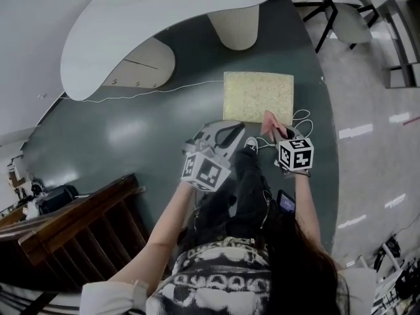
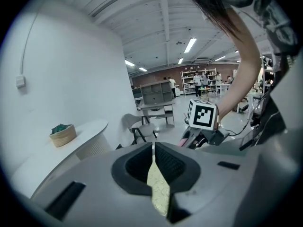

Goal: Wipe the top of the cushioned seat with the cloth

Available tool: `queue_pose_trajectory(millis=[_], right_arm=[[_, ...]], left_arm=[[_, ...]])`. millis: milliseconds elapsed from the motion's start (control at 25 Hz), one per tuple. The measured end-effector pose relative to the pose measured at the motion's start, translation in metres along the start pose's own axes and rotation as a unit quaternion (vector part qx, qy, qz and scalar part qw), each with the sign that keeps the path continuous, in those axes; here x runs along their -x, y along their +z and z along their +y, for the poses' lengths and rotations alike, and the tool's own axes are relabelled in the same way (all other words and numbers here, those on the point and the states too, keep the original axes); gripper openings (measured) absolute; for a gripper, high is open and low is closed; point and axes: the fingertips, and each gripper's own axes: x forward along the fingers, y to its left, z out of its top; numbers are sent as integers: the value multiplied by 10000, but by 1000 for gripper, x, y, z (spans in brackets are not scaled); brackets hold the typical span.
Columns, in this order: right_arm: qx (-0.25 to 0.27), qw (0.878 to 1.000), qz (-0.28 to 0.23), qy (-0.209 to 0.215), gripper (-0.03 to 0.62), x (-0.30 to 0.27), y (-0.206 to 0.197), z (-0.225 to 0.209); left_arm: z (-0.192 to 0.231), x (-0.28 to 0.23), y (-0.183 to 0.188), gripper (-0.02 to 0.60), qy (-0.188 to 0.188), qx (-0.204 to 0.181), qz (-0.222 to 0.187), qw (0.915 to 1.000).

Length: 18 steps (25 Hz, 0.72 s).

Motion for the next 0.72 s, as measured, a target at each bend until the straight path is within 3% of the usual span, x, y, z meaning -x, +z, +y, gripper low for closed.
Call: queue_pose_trajectory(millis=[360, 720], right_arm=[[321, 9993, -173, -7, 8, 16, 0, 71], [643, 9968, -455, 100, 8, 41, -32, 181]], left_arm=[[-9, 82, -8, 17, 229, -106, -184, 9995], [-50, 195, -45, 17, 434, -123, -265, 9986]])
